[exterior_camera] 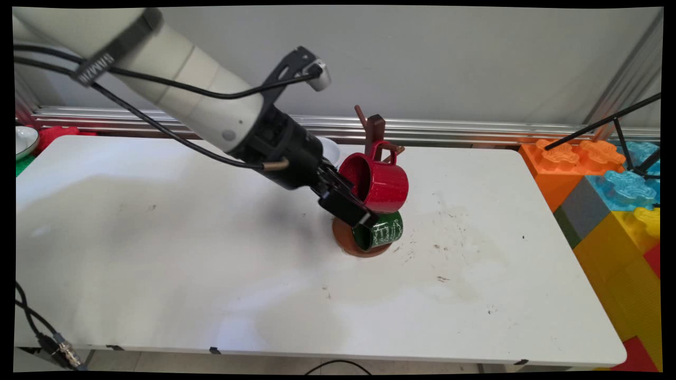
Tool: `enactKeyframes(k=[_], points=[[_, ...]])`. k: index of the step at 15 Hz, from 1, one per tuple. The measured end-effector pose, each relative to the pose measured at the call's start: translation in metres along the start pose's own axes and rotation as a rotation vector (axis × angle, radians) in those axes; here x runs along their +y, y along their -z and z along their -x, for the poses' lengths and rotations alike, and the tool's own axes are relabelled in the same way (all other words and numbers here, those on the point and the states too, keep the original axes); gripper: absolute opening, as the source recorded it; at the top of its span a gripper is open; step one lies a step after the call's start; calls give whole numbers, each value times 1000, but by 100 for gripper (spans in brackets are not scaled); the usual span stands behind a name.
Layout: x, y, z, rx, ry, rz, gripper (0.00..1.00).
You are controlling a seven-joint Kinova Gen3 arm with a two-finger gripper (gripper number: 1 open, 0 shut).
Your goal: Pick up the red mug from the rack
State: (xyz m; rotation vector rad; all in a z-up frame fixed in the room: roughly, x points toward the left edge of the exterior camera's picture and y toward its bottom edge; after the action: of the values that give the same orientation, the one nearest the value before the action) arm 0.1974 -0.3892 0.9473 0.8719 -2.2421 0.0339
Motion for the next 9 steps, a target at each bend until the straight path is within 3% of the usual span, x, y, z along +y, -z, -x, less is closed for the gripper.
enactKeyframes(k=[9], points=[[4, -41, 5, 102, 81, -9, 100]])
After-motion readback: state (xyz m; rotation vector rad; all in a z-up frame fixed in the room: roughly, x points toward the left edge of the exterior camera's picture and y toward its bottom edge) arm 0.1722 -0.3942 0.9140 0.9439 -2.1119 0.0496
